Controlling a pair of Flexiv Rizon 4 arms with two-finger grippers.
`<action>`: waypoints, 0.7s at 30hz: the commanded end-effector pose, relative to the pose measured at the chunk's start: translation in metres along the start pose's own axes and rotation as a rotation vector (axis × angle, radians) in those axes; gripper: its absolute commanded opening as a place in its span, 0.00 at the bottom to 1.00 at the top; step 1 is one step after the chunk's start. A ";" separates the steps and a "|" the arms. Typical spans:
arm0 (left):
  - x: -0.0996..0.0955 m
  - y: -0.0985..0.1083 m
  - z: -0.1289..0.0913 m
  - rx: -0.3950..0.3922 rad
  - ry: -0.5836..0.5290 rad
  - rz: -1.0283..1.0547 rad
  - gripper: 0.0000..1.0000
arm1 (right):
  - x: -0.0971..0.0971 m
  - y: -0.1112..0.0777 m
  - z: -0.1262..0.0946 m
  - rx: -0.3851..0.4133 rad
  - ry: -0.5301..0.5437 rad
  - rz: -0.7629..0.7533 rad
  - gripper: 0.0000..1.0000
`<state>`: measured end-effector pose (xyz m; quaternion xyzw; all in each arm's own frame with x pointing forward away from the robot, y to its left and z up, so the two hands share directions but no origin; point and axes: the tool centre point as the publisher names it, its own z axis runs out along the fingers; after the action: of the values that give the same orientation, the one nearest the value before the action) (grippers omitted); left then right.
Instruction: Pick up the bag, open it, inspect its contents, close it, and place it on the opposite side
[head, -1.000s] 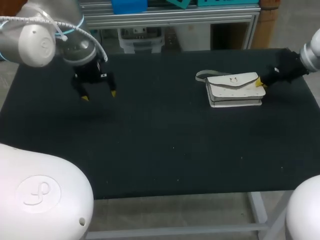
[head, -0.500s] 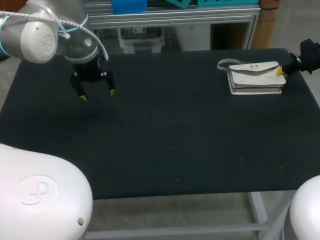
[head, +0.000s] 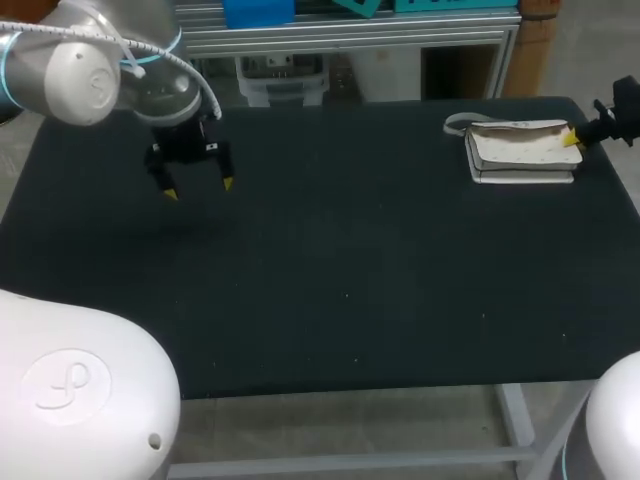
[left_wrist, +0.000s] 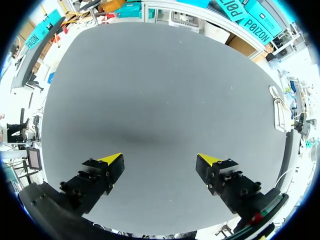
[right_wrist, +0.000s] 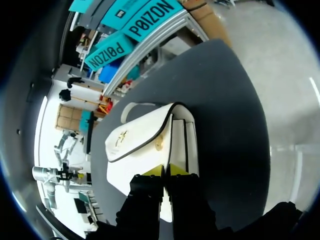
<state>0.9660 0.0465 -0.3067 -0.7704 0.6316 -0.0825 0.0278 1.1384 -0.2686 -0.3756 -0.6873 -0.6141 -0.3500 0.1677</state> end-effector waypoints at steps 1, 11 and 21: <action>0.000 0.002 -0.002 0.005 -0.002 -0.002 1.00 | -0.011 0.014 -0.005 0.104 0.017 0.015 0.00; 0.003 0.004 -0.003 0.007 -0.001 0.006 1.00 | -0.017 0.031 -0.018 0.110 0.024 0.001 0.00; 0.007 0.004 -0.004 0.009 0.001 0.015 1.00 | -0.010 0.021 0.003 0.182 0.027 -0.002 0.00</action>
<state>0.9632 0.0395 -0.3031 -0.7657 0.6367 -0.0859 0.0312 1.1517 -0.2796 -0.3751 -0.6814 -0.6165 -0.3509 0.1804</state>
